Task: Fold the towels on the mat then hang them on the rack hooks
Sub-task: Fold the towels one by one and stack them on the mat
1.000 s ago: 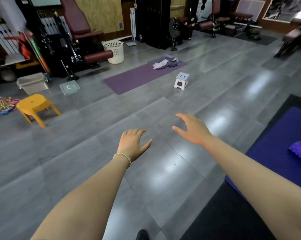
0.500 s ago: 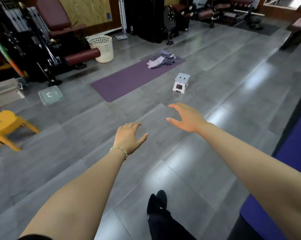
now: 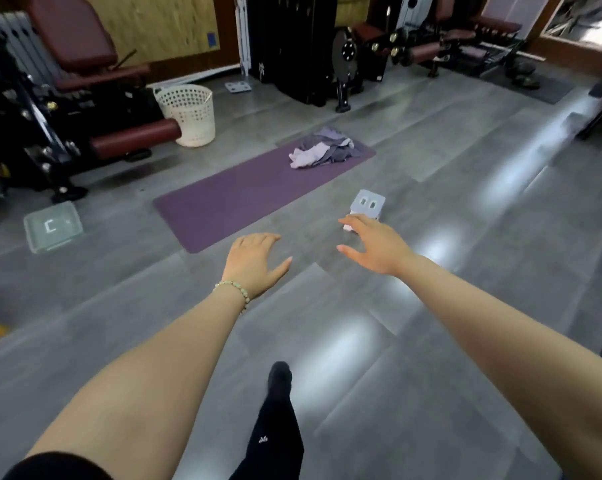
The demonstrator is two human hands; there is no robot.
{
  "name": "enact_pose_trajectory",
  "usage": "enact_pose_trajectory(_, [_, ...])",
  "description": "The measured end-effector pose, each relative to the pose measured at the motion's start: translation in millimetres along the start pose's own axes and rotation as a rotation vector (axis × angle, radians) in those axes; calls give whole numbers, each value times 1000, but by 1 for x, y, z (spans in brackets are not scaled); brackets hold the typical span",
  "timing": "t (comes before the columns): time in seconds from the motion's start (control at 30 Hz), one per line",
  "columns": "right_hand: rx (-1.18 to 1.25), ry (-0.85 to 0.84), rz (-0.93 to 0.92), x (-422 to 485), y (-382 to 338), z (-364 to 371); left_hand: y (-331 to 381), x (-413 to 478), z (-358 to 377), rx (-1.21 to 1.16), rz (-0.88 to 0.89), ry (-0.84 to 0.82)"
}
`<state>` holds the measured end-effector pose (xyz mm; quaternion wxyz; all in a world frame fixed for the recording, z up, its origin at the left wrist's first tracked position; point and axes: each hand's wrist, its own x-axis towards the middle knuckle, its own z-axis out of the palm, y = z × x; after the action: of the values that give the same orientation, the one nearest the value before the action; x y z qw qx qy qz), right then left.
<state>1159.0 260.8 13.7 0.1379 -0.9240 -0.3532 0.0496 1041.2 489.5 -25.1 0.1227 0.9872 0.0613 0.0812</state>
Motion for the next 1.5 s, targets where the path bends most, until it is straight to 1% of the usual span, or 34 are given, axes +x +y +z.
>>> enact_pose_trajectory(0.07, [-3,30,42,63,35,-8,-10,73,11,-19,27,-3])
enact_pose_trajectory(0.17, [13,63,103,145,80,-29,-18,180,26,-10,77,-70])
enact_pose_trajectory(0.23, [18,73,120,190,108,-42,-14,246,31,-24,97,-84])
enact_pose_trajectory(0.3, [20,71,147,237,142,-58,-8,313,33,-38,117,-84])
enact_pose_trajectory(0.4, [-1,45,167,294,191,-72,-4,389,42,-34,156,-74])
enact_pose_trajectory(0.47, [-14,42,178,338,226,-77,-5,444,58,-46,138,-75])
enact_pose_trajectory(0.57, [-39,-7,139,398,272,-82,-3,520,81,-27,122,-83])
enact_pose_trajectory(0.67, [-43,-35,108,479,336,-95,5,615,110,-23,90,-84])
enact_pose_trajectory(0.77, [-50,-83,75,559,394,-116,10,701,126,-21,7,-84])
enact_pose_trajectory(0.9, [-54,-66,10,657,449,-143,15,792,138,-37,-57,-74])
enact_pose_trajectory(0.97, [-73,-89,-21,701,469,-150,12,833,142,-31,-85,-83])
enact_pose_trajectory(1.07, [-95,-133,-67,769,500,-149,2,900,151,-49,-137,-73])
enact_pose_trajectory(1.23, [-90,-188,-79,897,557,-134,-34,1023,181,-19,-168,-103])
enact_pose_trajectory(1.37, [-15,-162,-75,1000,595,-131,-71,1128,203,-46,-207,-111])
enact_pose_trajectory(1.43, [-15,-155,-87,1050,617,-130,-85,1179,210,-57,-229,-114])
enact_pose_trajectory(1.5, [-9,-126,-105,1082,633,-130,-94,1213,210,-55,-234,-107])
